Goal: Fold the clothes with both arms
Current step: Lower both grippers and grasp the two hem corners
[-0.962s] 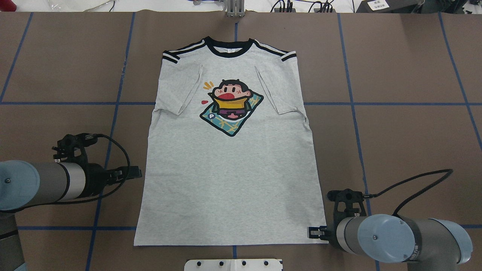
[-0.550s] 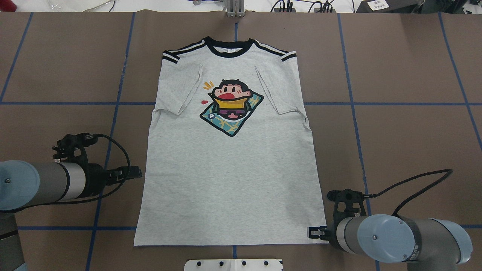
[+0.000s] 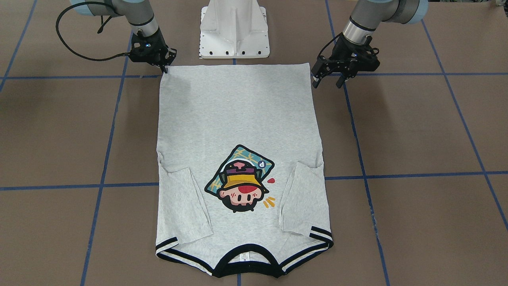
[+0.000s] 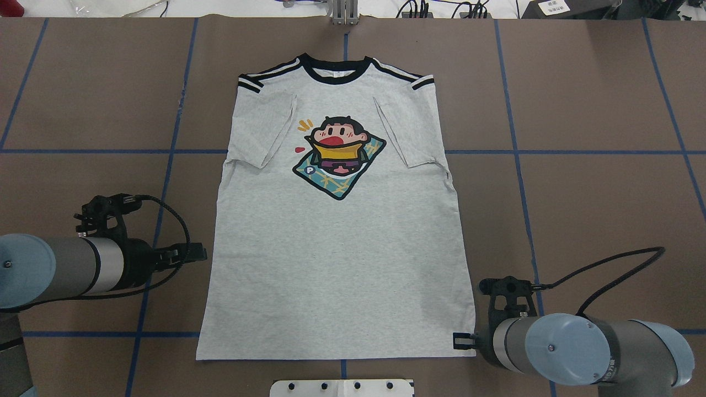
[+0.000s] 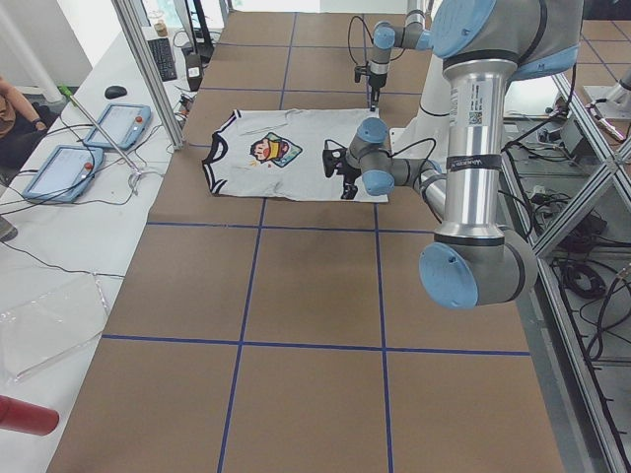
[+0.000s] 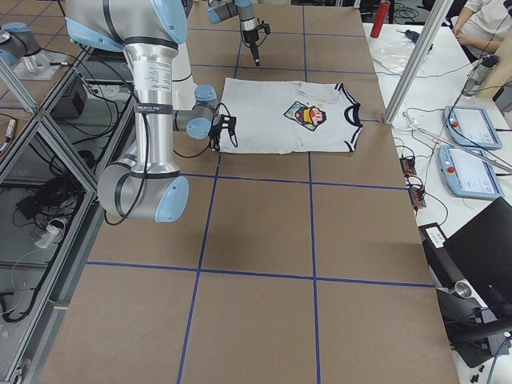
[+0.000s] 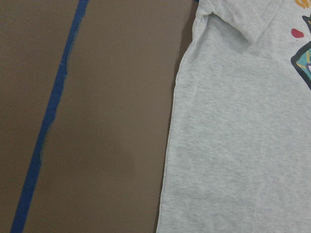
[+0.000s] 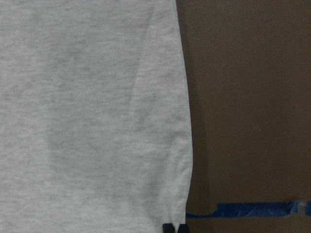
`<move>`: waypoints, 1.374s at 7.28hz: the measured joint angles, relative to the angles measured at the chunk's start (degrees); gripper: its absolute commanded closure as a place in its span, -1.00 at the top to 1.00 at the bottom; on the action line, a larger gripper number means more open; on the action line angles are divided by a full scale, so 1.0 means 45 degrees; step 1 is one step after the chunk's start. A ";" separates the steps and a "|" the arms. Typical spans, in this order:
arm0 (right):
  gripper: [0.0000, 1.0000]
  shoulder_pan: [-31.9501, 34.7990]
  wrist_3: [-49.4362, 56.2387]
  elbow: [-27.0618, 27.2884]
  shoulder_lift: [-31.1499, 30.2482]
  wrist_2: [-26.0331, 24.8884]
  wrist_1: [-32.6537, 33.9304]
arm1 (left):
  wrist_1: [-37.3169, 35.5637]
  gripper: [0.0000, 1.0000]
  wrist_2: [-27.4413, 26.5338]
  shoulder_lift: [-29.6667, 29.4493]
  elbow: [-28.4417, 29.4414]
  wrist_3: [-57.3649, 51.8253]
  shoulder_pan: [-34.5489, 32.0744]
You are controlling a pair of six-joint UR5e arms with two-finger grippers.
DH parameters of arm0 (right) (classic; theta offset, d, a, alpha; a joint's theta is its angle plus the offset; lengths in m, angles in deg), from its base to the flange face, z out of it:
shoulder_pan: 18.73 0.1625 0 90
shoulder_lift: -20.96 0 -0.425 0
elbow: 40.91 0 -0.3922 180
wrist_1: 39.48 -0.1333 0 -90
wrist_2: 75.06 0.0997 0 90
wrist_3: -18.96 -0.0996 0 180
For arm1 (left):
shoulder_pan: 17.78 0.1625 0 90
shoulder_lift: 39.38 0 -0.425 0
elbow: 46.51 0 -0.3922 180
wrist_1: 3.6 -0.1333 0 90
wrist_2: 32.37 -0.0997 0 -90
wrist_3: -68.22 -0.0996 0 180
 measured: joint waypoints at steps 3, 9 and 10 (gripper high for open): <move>-1.00 0.0120 -0.0057 0.0373 -0.0017 0.0007 0.0031 | -0.0898 0.88 -0.0535 0.0024 -0.0037 0.1379 0.1249; -1.00 0.0548 -0.0078 0.0653 -0.0001 0.0473 0.0033 | -0.3331 0.69 -0.1436 -0.0277 -0.0660 0.3926 0.4084; -1.00 0.0568 -0.0078 0.0644 -0.0001 0.0526 0.0033 | -0.3356 0.69 -0.1445 -0.0354 -0.0552 0.3835 0.4115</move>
